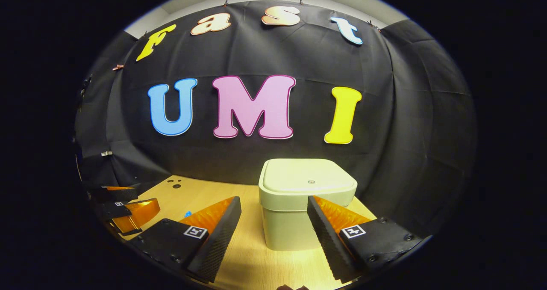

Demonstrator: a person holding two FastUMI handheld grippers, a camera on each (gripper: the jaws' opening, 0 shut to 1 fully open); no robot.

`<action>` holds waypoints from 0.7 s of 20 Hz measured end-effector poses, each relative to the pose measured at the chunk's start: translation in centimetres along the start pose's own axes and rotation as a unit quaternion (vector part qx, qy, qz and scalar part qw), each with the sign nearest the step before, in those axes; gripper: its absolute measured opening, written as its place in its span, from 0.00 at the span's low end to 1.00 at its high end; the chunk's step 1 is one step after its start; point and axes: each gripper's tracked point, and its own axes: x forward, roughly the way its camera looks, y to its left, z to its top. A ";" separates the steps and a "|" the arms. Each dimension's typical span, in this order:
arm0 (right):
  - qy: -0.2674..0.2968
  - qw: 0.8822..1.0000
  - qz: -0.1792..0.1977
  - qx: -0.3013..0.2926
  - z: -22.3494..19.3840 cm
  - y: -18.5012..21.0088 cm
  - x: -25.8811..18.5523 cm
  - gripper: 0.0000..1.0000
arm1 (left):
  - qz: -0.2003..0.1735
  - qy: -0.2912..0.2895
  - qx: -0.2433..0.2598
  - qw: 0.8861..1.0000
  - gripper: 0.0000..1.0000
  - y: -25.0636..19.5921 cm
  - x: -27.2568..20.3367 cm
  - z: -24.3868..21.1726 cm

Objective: Press the lid of the desktop garbage bin to open it, pick up the crumpled paper on the desktop and throw it into the bin, then pick up the pop can on the desktop and drop it into the bin, and finally close the garbage bin lid.

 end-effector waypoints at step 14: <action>0.015 1.000 -0.005 -0.001 -0.4 0.1 0.9 0.98 | 0.006 0.028 -0.018 0.999 0.98 1.0 1.9 -2.0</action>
